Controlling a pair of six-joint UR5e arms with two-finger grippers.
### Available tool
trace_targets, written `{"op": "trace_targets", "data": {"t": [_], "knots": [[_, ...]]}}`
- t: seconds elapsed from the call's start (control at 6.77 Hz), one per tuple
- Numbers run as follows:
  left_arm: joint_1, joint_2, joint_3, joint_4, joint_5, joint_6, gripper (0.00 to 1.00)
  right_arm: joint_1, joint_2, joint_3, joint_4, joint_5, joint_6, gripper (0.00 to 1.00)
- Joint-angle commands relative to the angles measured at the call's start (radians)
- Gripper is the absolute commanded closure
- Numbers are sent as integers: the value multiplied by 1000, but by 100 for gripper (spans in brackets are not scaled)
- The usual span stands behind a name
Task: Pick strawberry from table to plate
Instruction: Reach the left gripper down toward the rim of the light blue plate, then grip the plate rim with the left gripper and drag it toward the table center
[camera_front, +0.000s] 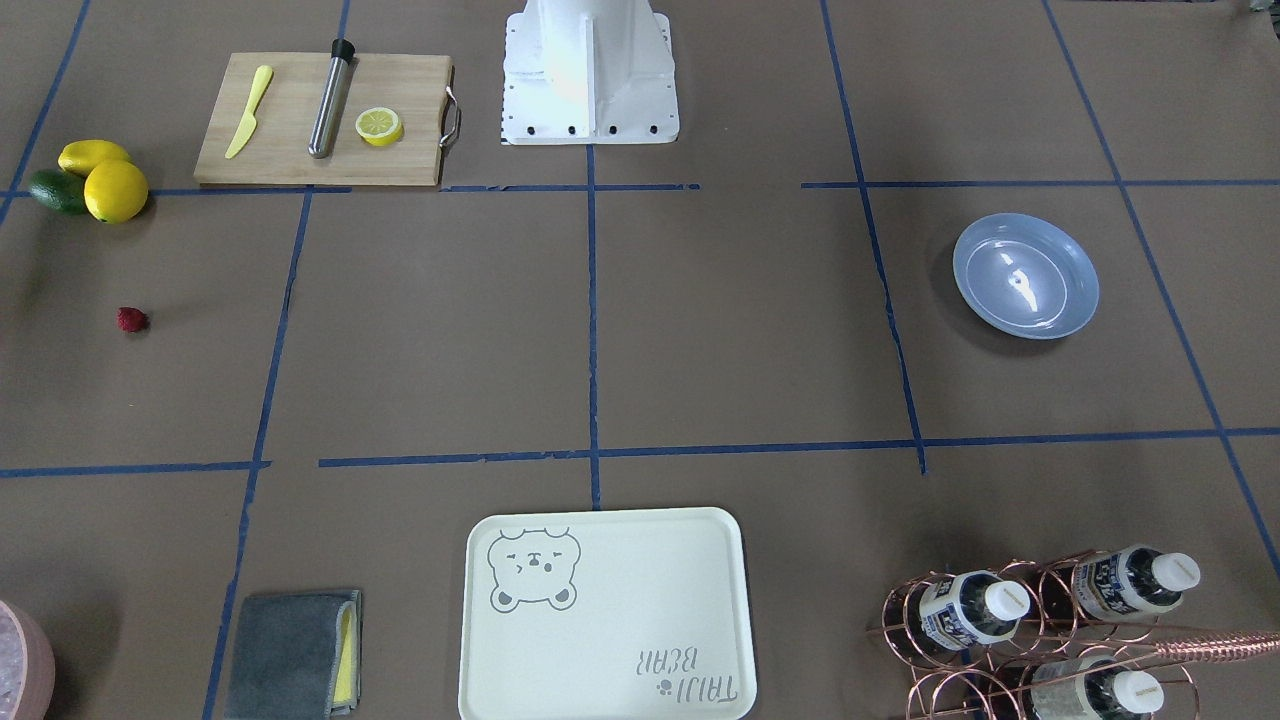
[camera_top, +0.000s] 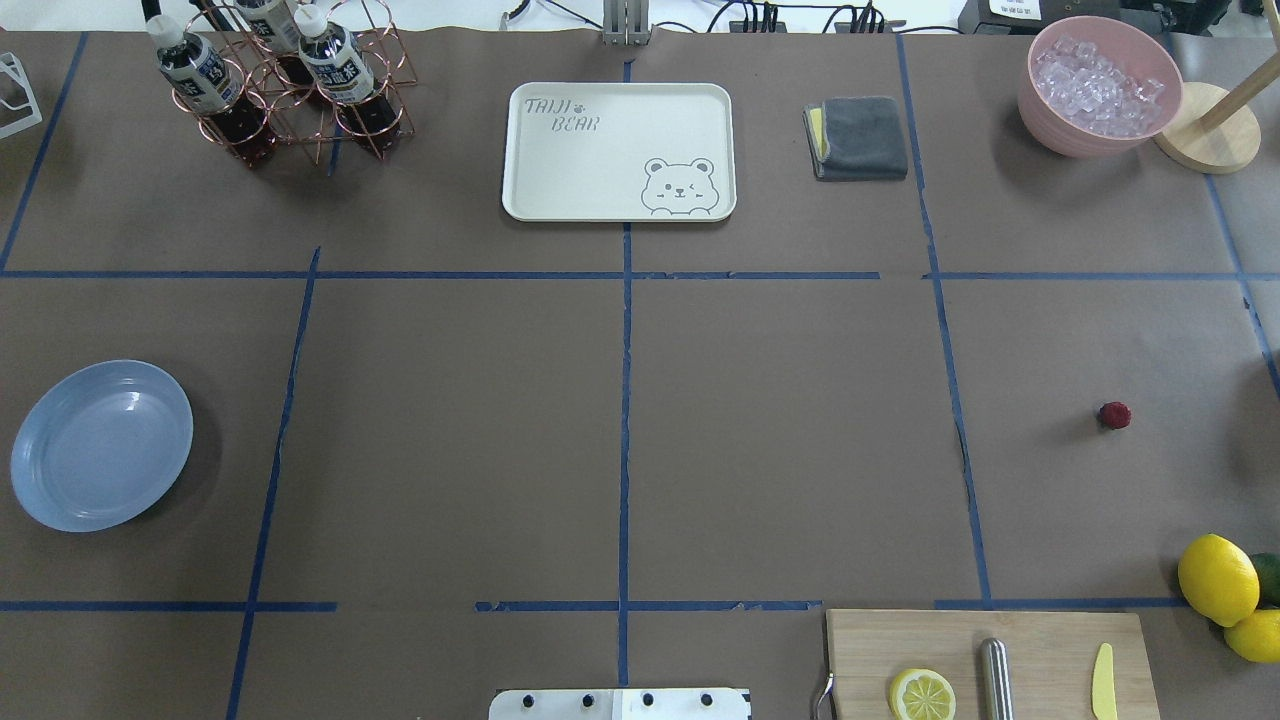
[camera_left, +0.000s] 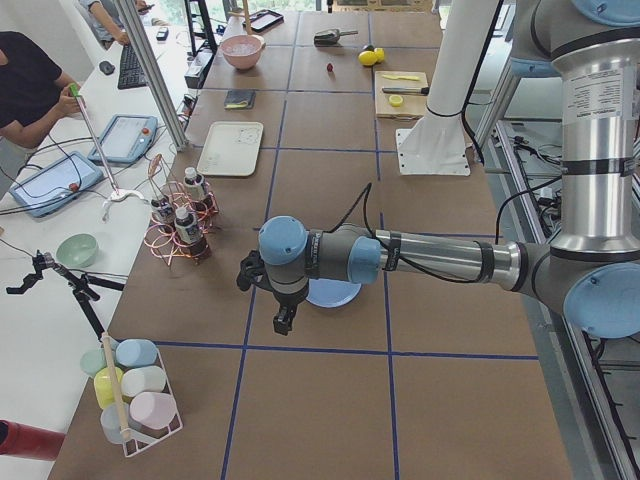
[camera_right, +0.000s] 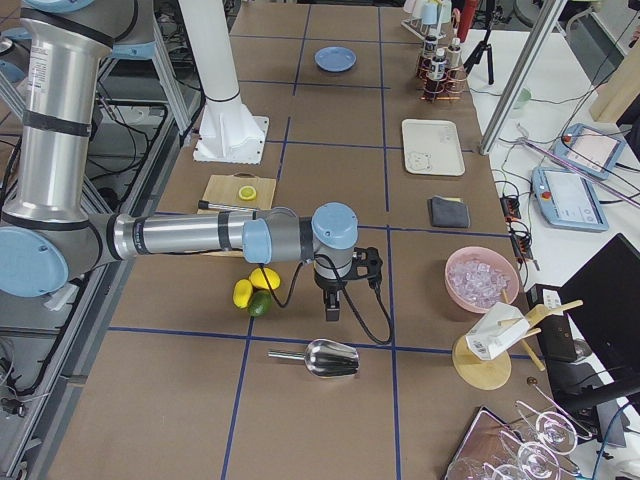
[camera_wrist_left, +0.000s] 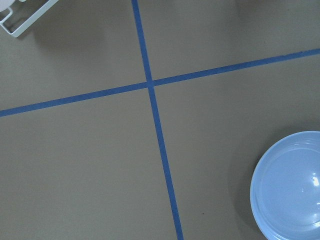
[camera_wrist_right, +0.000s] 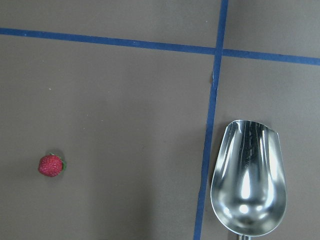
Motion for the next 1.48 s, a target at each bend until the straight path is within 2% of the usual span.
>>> {"op": "trace_targets", "data": {"t": [0.0,0.15,0.3,0.44,0.74,0.89,1.03,1.18,1.33], "knots": [[171,-9,169,-225,-35,-6,0,-2,-2,2,3,29,-8,0],[258,-17,235,-350,-31,-158,0,-3,-2,-1,2,29,-9,0],[298,-25,244,-441,-26,-367,0,-3,0,-2,2,31,-6,0],[340,-31,259,-486,-11,-415,0,-3,0,-3,0,32,-3,0],[397,-43,259,-489,69,-432,0,-5,0,-9,-1,34,3,0],[403,-43,261,-489,69,-432,6,-6,0,-9,-1,35,3,0],[404,-43,261,-486,69,-431,17,-6,0,-12,-1,54,5,0],[406,-43,261,-483,70,-432,48,-6,1,-17,-1,57,5,0],[406,-43,261,-489,70,-428,83,-6,1,-17,-1,55,5,0]]}}
